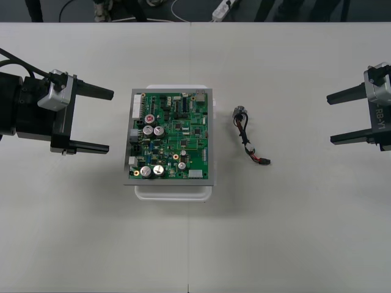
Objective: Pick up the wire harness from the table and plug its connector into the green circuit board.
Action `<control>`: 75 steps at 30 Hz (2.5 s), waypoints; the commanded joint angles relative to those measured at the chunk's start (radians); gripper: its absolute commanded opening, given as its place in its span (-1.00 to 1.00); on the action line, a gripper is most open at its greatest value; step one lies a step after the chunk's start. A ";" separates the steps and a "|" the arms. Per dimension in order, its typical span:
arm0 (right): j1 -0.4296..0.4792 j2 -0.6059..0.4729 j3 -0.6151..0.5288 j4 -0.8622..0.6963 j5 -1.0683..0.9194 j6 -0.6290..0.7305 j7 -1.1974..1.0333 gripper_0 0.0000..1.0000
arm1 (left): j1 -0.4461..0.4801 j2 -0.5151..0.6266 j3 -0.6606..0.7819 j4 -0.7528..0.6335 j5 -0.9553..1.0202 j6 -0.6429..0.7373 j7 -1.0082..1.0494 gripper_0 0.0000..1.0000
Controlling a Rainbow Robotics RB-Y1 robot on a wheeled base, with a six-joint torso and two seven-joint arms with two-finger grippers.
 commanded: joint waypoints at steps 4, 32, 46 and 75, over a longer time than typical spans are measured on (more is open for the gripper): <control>0.008 0.007 -0.018 -0.023 0.003 0.001 -0.013 0.38 | -0.004 0.037 -0.009 -0.008 0.016 -0.032 -0.038 1.00; 0.008 0.007 -0.018 -0.023 0.003 0.001 -0.013 0.38 | -0.004 0.037 -0.009 -0.008 0.016 -0.032 -0.038 1.00; 0.008 0.007 -0.018 -0.023 0.003 0.001 -0.013 0.38 | -0.004 0.037 -0.009 -0.008 0.016 -0.032 -0.038 1.00; 0.008 0.007 -0.018 -0.023 0.003 0.001 -0.013 0.38 | -0.004 0.037 -0.009 -0.008 0.016 -0.032 -0.038 1.00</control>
